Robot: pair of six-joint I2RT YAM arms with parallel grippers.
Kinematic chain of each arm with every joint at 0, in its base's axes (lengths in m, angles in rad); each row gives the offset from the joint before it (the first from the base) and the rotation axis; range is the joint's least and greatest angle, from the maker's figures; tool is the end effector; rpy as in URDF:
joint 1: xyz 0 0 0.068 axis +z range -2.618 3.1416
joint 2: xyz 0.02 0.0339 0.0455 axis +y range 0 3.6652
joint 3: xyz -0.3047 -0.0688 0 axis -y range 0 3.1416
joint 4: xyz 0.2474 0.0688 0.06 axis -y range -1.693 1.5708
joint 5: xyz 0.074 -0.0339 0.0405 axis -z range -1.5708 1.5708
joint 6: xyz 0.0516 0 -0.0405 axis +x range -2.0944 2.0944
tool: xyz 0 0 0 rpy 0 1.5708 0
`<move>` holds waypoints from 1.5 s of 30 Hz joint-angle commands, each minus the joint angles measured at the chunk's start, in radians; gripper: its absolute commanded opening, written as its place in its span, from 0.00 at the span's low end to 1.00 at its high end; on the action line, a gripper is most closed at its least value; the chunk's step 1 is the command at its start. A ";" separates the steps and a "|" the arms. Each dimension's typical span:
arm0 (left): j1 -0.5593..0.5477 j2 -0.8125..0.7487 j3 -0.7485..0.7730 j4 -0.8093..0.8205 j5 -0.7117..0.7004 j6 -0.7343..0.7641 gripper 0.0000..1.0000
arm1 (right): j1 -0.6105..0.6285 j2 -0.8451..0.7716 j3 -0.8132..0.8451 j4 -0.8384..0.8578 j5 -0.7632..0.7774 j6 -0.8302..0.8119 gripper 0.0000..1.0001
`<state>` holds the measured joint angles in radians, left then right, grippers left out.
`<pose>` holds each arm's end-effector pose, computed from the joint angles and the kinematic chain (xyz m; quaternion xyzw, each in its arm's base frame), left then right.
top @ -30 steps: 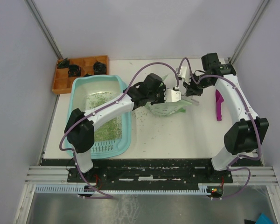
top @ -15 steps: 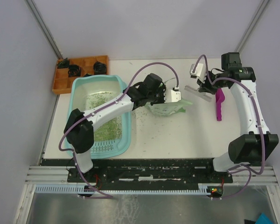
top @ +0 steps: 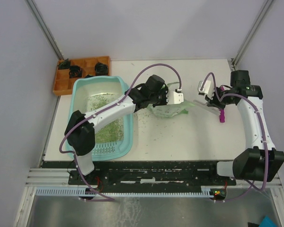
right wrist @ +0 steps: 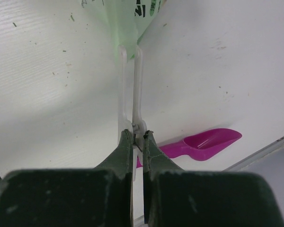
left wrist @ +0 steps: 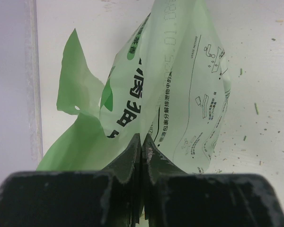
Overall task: Fill the litter box with clean litter
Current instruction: Clamp the cat litter bag at the center of the board.
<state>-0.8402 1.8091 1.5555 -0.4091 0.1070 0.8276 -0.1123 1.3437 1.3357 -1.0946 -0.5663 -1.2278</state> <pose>0.2930 -0.3353 0.3285 0.6803 0.5857 -0.0508 0.4377 0.2538 -0.0008 0.3635 -0.5493 0.7581 0.0747 0.3433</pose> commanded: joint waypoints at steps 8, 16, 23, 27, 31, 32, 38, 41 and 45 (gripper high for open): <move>-0.012 -0.057 0.007 0.055 0.006 -0.034 0.03 | -0.001 -0.042 0.011 0.031 -0.002 -0.141 0.02; -0.017 -0.054 0.009 0.063 0.008 -0.041 0.03 | 0.005 -0.012 0.050 -0.068 0.016 -0.263 0.02; -0.023 -0.046 0.016 0.064 0.008 -0.051 0.03 | 0.024 -0.001 0.022 -0.041 0.049 -0.271 0.02; -0.024 -0.045 0.018 0.064 0.007 -0.054 0.03 | 0.053 0.010 -0.002 0.009 0.076 -0.235 0.02; -0.026 -0.043 0.019 0.064 0.004 -0.060 0.03 | 0.085 0.024 -0.009 0.047 0.121 -0.194 0.02; -0.026 -0.042 0.022 0.064 0.005 -0.060 0.03 | 0.092 0.025 -0.012 0.060 0.134 -0.180 0.02; -0.027 -0.029 0.042 0.050 0.006 -0.068 0.03 | 0.129 0.015 -0.048 0.164 0.213 -0.101 0.02; -0.026 -0.022 0.052 0.041 0.011 -0.070 0.03 | 0.136 0.000 -0.061 0.209 0.220 -0.067 0.02; -0.028 -0.017 0.055 0.041 0.017 -0.073 0.03 | 0.159 -0.017 -0.082 0.253 0.216 -0.059 0.02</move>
<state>-0.8516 1.8091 1.5585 -0.4042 0.0883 0.7975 0.0269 1.3674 1.2606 -0.9592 -0.3786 -1.3262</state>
